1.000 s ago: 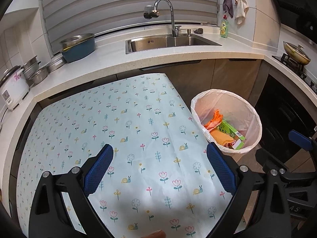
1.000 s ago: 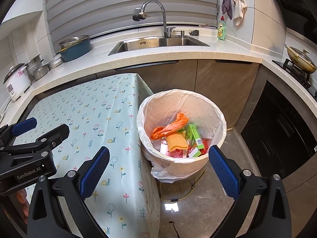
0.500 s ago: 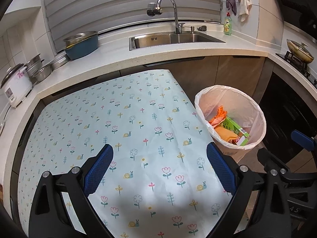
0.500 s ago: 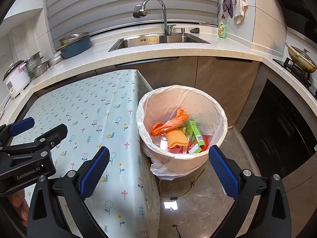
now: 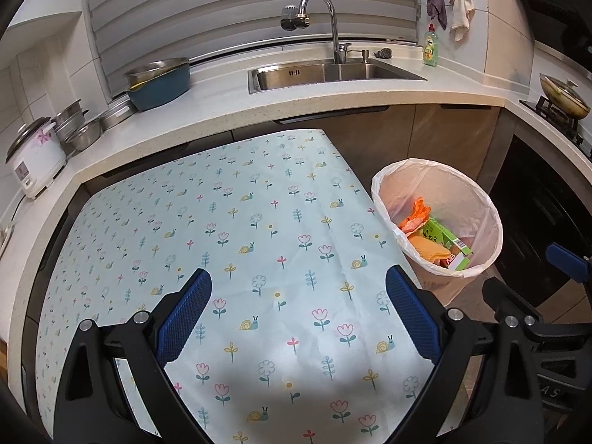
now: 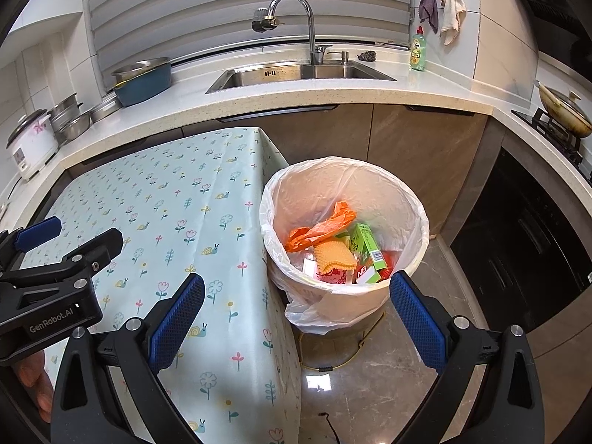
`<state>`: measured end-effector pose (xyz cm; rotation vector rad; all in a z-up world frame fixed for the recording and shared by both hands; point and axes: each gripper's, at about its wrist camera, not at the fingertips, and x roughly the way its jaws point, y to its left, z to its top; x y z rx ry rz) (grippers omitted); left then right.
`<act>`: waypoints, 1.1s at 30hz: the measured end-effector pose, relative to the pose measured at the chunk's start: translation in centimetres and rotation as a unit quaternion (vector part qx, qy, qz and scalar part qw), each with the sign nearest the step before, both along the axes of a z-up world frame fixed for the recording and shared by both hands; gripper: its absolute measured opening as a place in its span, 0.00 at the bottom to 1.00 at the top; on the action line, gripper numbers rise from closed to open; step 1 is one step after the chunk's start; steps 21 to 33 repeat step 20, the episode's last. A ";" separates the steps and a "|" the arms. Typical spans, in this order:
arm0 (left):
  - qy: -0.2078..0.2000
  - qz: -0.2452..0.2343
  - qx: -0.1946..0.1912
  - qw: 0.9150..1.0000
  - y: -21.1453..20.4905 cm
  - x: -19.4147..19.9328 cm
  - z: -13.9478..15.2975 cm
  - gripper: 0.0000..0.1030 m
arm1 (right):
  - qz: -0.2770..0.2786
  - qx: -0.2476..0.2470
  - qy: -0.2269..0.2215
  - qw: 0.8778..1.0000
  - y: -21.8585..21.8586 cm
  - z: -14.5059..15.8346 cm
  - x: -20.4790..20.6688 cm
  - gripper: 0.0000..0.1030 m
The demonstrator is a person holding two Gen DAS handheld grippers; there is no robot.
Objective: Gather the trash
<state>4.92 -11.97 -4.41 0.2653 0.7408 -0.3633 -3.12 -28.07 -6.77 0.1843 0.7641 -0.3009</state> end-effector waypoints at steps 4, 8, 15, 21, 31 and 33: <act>-0.001 0.000 0.001 1.000 0.0 0.0 0.0 0.88 | 0.002 -0.001 0.001 1.000 0.1 0.0 0.0 0.94; 0.000 0.001 0.001 1.000 0.1 0.0 -0.1 0.88 | 0.001 0.000 0.001 1.000 0.2 -0.1 0.1 0.94; 0.008 0.006 -0.002 1.000 0.3 0.1 -0.5 0.88 | 0.002 0.001 0.003 1.000 0.3 -0.2 0.1 0.94; 0.010 0.004 -0.004 1.000 0.5 0.2 -0.8 0.88 | 0.003 0.002 0.004 1.000 0.5 -0.4 0.2 0.94; 0.010 0.004 -0.004 1.000 0.5 0.2 -0.8 0.88 | 0.003 0.002 0.004 1.000 0.5 -0.4 0.2 0.94; 0.010 0.004 -0.004 1.000 0.5 0.2 -0.8 0.88 | 0.003 0.002 0.004 1.000 0.5 -0.4 0.2 0.94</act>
